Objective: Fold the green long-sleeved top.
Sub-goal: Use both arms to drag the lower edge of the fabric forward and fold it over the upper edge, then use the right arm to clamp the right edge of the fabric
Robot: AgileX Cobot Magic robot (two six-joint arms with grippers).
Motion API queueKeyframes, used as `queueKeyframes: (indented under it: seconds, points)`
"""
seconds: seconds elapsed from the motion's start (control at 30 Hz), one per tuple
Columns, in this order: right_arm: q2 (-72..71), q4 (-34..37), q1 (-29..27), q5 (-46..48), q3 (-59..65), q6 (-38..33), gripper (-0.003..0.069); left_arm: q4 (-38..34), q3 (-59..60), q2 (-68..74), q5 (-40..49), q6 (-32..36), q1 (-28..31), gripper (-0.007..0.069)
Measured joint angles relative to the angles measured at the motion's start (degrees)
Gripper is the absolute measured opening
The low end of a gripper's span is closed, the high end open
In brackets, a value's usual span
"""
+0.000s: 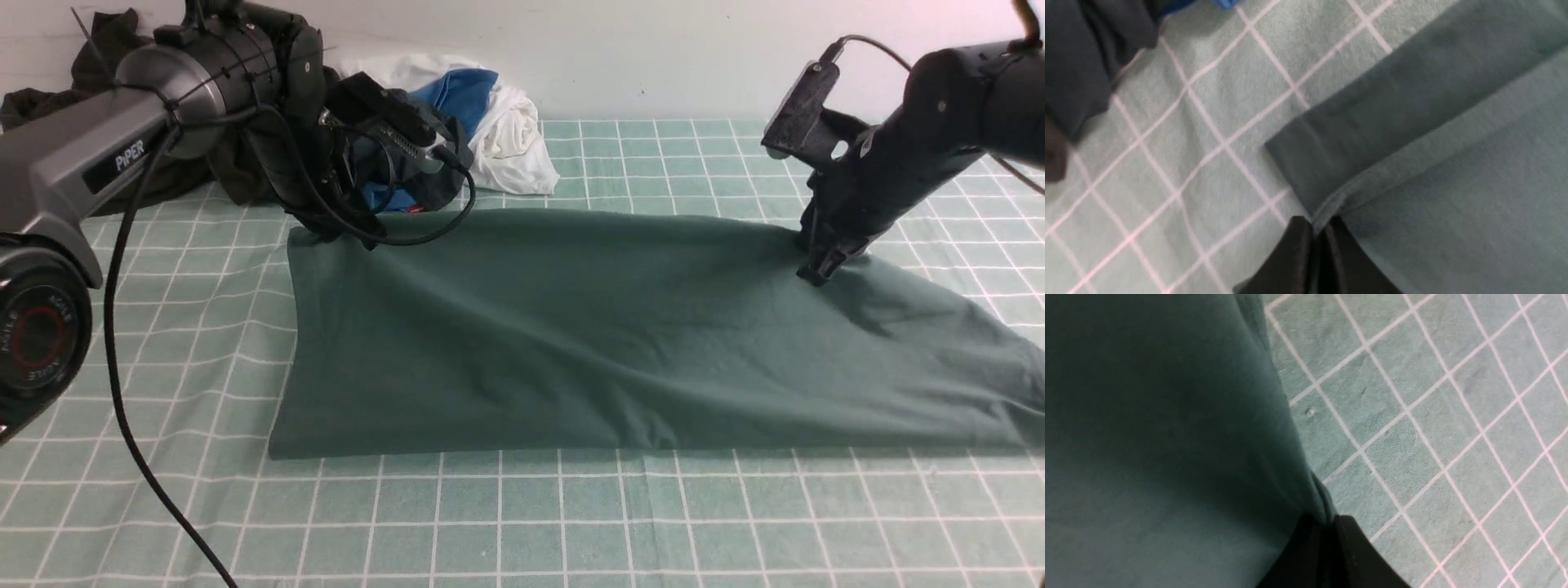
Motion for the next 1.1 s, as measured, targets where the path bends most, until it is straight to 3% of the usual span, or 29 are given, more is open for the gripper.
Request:
queueKeyframes:
  seconds: [0.23, 0.37, 0.53, 0.6, 0.77, 0.9, 0.97, 1.07, 1.1]
  points:
    - [4.9, 0.0, -0.6, -6.2, 0.0, 4.8, 0.0020, 0.2, -0.2, 4.3, -6.8, -0.1, 0.0, 0.0007]
    - [6.5, -0.7, -1.4, -10.0, 0.0, 9.8, 0.0101, 0.3, -0.2, 5.4, -9.2, -1.4, 0.0, 0.0040]
    - [5.5, -3.1, -2.1, -11.0, 0.0, 19.7, 0.0277, 0.5, -1.2, 5.1, -9.0, -6.0, 0.1, 0.0170]
    - [3.3, -5.2, -2.2, -9.4, 0.0, 24.8, 0.0343, 0.7, -3.1, 4.0, -5.7, -10.0, 0.1, 0.0265]
    - [-3.6, -7.0, -2.6, -1.4, 0.0, 31.0, 0.0411, -1.4, -8.2, -1.0, 6.8, -12.5, -0.1, 0.0377]
    - [-6.5, -3.8, -2.7, 7.5, 0.0, 32.0, 0.0414, -3.9, -8.8, -4.5, 15.8, -12.1, -1.6, 0.0342]
    - [-6.7, -2.8, -2.8, 9.6, 0.5, 32.1, 0.0414, -4.5, -7.5, -4.7, 16.3, -11.6, -2.5, 0.0294]
    - [-6.7, -1.0, -3.4, 11.3, 4.0, 33.1, 0.0402, -6.4, -0.5, -4.7, 16.6, -11.1, -3.2, 0.0147]
    - [-6.7, -0.8, -3.4, 11.3, 4.6, 33.3, 0.0402, -6.5, 0.0, -4.7, 16.6, -11.1, -3.2, 0.0137]
